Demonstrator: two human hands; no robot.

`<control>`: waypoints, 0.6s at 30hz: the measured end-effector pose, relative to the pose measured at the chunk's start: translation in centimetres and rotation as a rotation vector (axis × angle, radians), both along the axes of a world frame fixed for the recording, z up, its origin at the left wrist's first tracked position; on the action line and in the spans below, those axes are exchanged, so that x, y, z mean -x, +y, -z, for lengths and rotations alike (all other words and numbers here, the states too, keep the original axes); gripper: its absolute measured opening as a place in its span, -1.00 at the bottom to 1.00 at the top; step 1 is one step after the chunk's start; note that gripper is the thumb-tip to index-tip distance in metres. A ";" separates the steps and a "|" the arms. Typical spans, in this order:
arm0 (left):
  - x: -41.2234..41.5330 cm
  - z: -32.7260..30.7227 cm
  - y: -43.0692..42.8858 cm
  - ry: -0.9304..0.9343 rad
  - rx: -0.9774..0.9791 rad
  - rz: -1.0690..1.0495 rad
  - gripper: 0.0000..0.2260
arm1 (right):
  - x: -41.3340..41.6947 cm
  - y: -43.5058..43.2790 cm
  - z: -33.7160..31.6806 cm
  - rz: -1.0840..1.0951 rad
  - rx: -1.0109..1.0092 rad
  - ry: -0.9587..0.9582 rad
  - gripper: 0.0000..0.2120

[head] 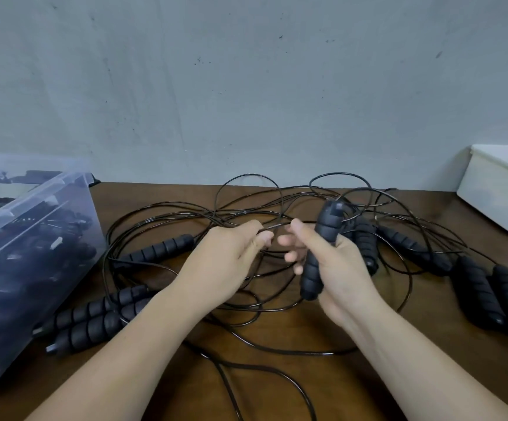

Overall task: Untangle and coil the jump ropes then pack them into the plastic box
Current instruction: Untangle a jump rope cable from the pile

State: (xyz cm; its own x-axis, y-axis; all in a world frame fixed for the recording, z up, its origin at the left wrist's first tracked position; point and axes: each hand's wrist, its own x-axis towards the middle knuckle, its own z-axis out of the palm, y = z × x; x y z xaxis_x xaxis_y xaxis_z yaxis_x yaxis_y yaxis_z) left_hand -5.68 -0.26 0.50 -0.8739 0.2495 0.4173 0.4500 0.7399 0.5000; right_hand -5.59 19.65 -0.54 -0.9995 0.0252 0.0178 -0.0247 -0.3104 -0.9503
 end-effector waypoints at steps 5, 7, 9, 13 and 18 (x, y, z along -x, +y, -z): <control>-0.1 0.7 0.7 -0.002 0.105 0.071 -0.68 | -0.3 -0.3 0.2 -0.043 -0.037 0.038 -0.89; -0.1 0.7 0.6 -0.014 0.097 0.103 -0.70 | -0.2 0.0 -0.1 -0.053 0.001 0.042 -0.90; -0.1 0.4 0.6 -0.043 0.022 0.139 -0.74 | 0.0 0.4 -0.4 -0.040 0.026 0.044 -0.93; 0.1 -0.2 -0.4 -0.064 -0.077 0.119 -0.77 | 1.1 2.3 -1.3 0.079 0.116 0.027 -0.90; 0.5 -0.5 -1.2 -0.025 -0.115 0.069 -0.76 | 1.6 3.3 -1.5 0.139 0.176 0.014 -0.90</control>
State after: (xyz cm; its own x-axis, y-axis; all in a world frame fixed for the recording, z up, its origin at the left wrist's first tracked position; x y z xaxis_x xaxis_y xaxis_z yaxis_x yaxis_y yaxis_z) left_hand -6.14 -1.46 1.01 -0.8669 0.2612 0.4247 0.4841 0.6445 0.5918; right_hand -7.20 22.96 0.97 -0.9859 0.1669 0.0145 -0.0916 -0.4644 -0.8809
